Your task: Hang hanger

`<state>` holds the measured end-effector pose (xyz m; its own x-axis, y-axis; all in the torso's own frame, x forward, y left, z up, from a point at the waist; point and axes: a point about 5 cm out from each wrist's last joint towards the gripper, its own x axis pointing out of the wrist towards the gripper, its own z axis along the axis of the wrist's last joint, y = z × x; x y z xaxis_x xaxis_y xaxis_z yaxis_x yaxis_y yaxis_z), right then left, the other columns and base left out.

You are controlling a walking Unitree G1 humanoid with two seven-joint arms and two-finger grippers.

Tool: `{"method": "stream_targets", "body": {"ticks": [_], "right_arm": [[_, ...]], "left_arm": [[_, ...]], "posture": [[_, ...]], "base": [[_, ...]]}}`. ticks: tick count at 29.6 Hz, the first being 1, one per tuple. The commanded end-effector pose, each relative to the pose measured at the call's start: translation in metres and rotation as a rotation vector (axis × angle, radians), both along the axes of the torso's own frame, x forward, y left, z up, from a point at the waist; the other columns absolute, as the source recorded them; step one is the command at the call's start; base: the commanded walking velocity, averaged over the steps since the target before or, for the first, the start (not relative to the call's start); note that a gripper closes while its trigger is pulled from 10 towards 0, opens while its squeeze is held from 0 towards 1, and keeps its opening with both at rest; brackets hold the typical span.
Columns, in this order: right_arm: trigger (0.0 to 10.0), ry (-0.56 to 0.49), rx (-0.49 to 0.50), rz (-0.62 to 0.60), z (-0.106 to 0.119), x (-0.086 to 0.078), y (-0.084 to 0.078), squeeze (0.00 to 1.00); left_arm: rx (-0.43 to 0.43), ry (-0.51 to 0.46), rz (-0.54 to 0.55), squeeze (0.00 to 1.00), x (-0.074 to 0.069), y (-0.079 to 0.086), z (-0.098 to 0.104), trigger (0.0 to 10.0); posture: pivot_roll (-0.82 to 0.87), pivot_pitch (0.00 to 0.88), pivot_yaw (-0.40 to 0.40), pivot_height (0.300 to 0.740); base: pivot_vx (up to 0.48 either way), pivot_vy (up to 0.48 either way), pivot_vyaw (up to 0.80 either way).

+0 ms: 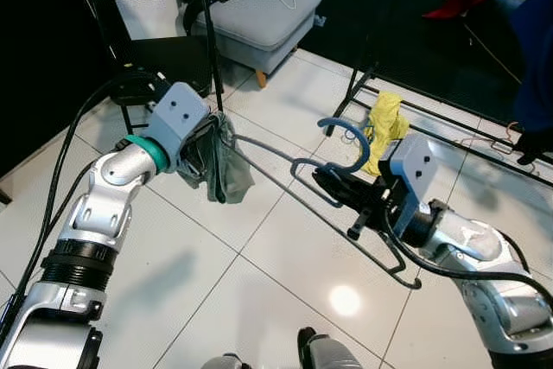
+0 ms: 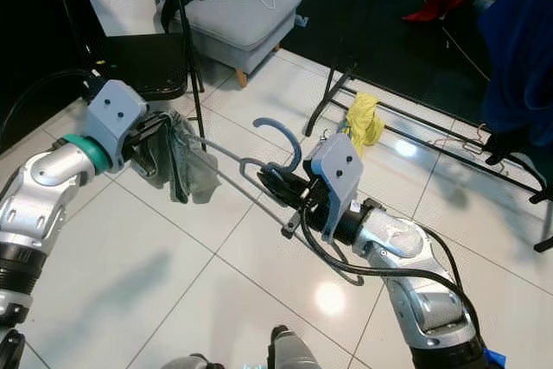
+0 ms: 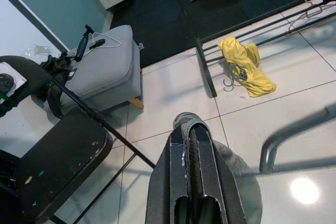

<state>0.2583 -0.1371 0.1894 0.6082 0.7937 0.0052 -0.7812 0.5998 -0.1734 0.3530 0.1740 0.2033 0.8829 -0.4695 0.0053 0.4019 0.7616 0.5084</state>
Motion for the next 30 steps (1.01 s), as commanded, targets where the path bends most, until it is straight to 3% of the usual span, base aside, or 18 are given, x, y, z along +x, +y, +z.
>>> {"method": "stream_targets", "body": {"ticks": [1, 16, 30], "right_arm": [[10.0, 0.001, 0.007, 0.021, 0.0, -0.004, 0.003, 0.0], [10.0, 0.014, 0.008, 0.009, -0.003, -0.002, 0.003, 0.0], [10.0, 0.01, -0.056, -0.078, -0.005, 0.0, -0.021, 0.0]], "left_arm": [[-0.001, 0.01, 0.005, 0.0, 0.001, 0.001, 0.0, 10.0], [-0.001, 0.006, 0.009, 0.0, 0.001, 0.002, 0.002, 10.0], [0.005, 0.007, 0.019, 0.0, 0.002, 0.005, 0.002, 10.0]], "posture": [[-0.02, 0.102, 0.114, 0.74], [-0.01, 0.102, 0.114, 0.74], [-0.02, 0.1, 0.115, 0.74]], "base": [[0.0, 0.0, 0.0], [0.0, 0.0, 0.0], [0.0, 0.0, 0.0]]}}
